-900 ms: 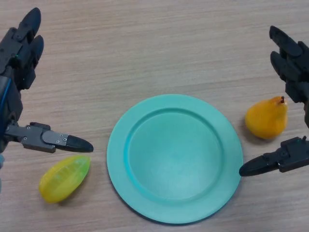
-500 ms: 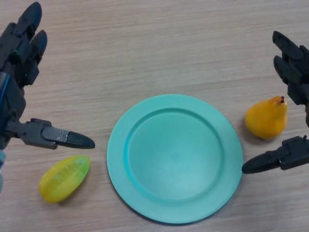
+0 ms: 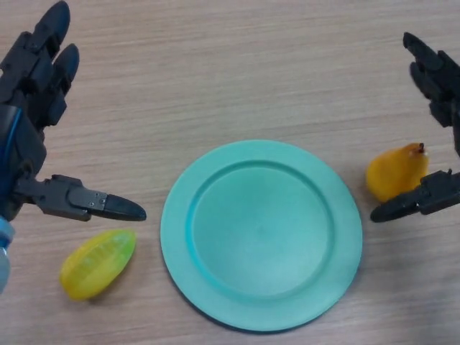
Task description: Pick up the yellow pear and place it on the plate
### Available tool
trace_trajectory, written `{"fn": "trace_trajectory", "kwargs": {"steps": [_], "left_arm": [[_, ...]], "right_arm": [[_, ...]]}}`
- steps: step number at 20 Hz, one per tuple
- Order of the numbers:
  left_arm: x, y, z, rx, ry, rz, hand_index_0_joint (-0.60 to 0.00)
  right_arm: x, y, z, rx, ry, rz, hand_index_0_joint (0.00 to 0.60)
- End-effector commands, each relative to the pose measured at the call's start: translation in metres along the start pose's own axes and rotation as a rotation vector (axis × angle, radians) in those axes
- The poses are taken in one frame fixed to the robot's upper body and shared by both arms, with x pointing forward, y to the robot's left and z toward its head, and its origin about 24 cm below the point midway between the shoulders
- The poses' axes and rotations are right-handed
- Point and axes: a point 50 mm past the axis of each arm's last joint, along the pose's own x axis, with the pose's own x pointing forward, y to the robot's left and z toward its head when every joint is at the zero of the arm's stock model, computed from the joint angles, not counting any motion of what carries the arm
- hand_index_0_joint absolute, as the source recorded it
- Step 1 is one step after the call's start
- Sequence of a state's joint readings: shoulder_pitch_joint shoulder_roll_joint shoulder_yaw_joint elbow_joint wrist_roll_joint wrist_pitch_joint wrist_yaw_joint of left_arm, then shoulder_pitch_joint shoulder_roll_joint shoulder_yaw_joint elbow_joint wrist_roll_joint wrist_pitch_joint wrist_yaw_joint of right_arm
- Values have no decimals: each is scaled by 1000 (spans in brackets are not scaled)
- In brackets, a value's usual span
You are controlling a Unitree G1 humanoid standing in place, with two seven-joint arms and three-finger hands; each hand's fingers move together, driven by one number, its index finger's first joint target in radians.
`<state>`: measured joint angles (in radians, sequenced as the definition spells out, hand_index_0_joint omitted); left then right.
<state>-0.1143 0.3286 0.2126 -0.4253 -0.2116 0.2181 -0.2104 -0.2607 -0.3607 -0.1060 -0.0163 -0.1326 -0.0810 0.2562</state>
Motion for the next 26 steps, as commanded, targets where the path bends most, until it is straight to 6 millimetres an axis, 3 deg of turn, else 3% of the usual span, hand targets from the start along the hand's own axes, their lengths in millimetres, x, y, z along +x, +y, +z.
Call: {"fn": "trace_trajectory", "kwargs": {"steps": [1, 6, 11, 15, 25, 26], "left_arm": [[0, 14, 34, 125, -205, 46, 0], [-1, 21, 33, 158, -217, 70, 0], [-3, 22, 32, 157, -211, 83, 0], [-6, 26, 35, 64, -180, 79, 0], [-12, 33, 41, 47, -155, 80, 0], [-12, 33, 41, 58, -156, 82, 0]], "right_arm": [[6, -50, 19, -182, -189, -190, 0], [20, -58, -20, -218, -102, -232, 0], [27, -48, -46, -104, -15, -216, 0], [28, -41, -55, 96, 38, -189, 0], [34, -23, -76, 87, 127, -129, 0], [35, -23, -76, 101, 130, -132, 49]]}}
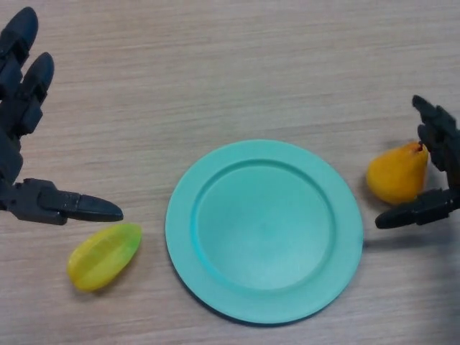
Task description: Pick up the yellow pear and place it on the plate
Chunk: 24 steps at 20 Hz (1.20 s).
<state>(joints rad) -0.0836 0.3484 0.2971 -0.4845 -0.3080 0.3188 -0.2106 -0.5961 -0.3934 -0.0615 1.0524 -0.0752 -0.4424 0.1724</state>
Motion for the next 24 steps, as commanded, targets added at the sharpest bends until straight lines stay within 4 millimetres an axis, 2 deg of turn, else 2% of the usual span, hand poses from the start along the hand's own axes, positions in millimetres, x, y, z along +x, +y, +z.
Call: {"fn": "trace_trajectory", "kwargs": {"steps": [1, 2, 3, 4, 5, 8, 12, 15, 17, 19, 24], "left_arm": [[-3, 16, 37, 123, -202, 43, 0], [-3, 16, 36, 134, -204, 47, 0], [-3, 16, 35, 158, -206, 57, 0], [-3, 16, 35, 186, -208, 63, 0], [-4, 16, 35, 211, -210, 66, 0], [-6, 18, 37, 199, -216, 70, 0], [-11, 23, 40, 181, -235, 106, 0], [-13, 24, 40, 216, -235, 109, 0], [-15, 21, 39, 208, -233, 100, 0], [-14, 18, 40, 207, -229, 91, 0], [-8, 9, 43, 191, -236, 71, 0]], "right_arm": [[9, -28, 42, -3, -219, -111, 199], [10, -28, 42, 14, -213, -119, 299], [12, -27, 42, 56, -197, -136, 449], [13, -27, 43, 81, -196, -167, 549], [15, -29, 46, 97, -210, -209, 600], [16, -32, 50, 139, -220, -249, 600], [12, -40, 59, 87, -263, -279, 600], [8, -41, 86, 110, -354, -270, 600], [1, -29, 106, 110, -391, -246, 600], [-4, -12, 120, 34, -412, -230, 600], [-18, 40, 137, 114, -378, -131, 600]]}}
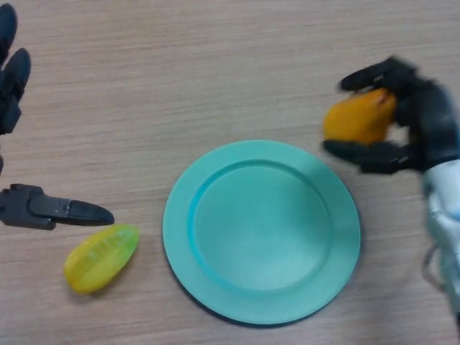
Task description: Pick up the yellow pear and place it on the plate
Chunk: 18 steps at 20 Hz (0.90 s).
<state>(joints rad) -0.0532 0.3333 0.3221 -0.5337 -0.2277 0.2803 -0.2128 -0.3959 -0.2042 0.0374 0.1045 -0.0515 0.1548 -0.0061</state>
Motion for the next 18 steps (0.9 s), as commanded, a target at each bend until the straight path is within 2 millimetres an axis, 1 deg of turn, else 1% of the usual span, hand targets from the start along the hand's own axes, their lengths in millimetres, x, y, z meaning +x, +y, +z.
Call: {"fn": "trace_trajectory", "kwargs": {"steps": [1, 2, 3, 5, 7, 8, 10, 12, 13, 15, 16, 17, 18], "left_arm": [[1, 5, 34, 96, -195, 28, 0], [1, 4, 34, 97, -194, 23, 0], [0, 2, 33, 88, -189, 12, 0], [1, 2, 31, 77, -177, 14, 0], [1, -2, 29, 70, -162, 10, 0], [2, -4, 30, 68, -160, 5, 0], [2, -7, 30, 54, -152, -14, 0], [3, -6, 31, 42, -140, -20, 0], [2, -7, 29, 40, -131, -23, 0], [0, -10, 27, 34, -121, -26, 0], [0, -10, 27, 33, -121, -26, 0], [-1, -10, 26, 31, -120, -27, 0], [-1, -10, 26, 30, -118, -28, 0]], "right_arm": [[-2, 4, 38, -24, -223, -38, 600], [-4, 10, 36, -8, -219, -38, 600], [-7, 22, 29, -19, -203, -38, 600], [-12, 34, 20, -70, -169, -24, 600], [-17, 44, 14, -36, -158, -36, 600], [-19, 49, 11, -33, -153, -11, 600], [-22, 53, 6, -30, -152, 27, 600], [-25, 58, 2, -9, -130, 50, 600], [-29, 64, -4, -3, -74, 90, 600], [-32, 68, -10, -13, -4, 135, 600], [-32, 68, -11, -17, 1, 142, 551], [-31, 68, -10, -20, -3, 149, 401], [-31, 67, -8, -21, -7, 158, 301]]}}
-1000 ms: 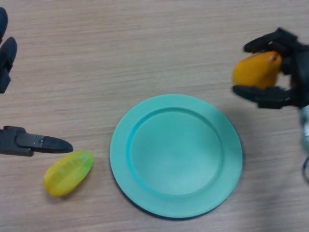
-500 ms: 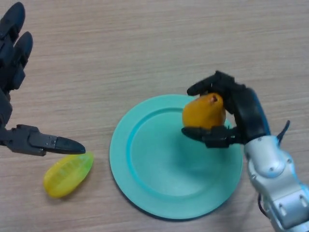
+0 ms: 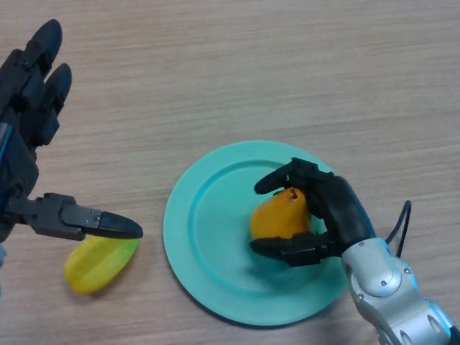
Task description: Pick up the yellow pear and place it on the plate
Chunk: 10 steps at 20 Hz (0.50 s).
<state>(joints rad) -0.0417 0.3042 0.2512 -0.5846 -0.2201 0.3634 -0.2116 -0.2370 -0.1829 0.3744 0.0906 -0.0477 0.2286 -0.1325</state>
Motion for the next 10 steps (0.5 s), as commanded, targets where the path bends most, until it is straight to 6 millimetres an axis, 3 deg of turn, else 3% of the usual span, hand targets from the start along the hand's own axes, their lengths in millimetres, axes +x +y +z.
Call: {"fn": "trace_trajectory", "kwargs": {"steps": [1, 2, 3, 6, 10], "left_arm": [[-4, 8, 29, 75, -161, 29, 0], [-6, 7, 27, 71, -146, 20, 0], [-7, 6, 25, 71, -122, 7, 0], [-8, 8, 25, 80, -108, 1, 0], [-6, 9, 24, 94, -127, 22, 0]], "right_arm": [[3, -17, 40, 19, -209, -31, 151], [4, -18, 44, 27, -223, -13, 51], [4, -19, 50, 37, -252, 2, 0], [3, -23, 57, 60, -297, -9, 0], [-9, -43, 85, 64, -411, -96, 0]]}}
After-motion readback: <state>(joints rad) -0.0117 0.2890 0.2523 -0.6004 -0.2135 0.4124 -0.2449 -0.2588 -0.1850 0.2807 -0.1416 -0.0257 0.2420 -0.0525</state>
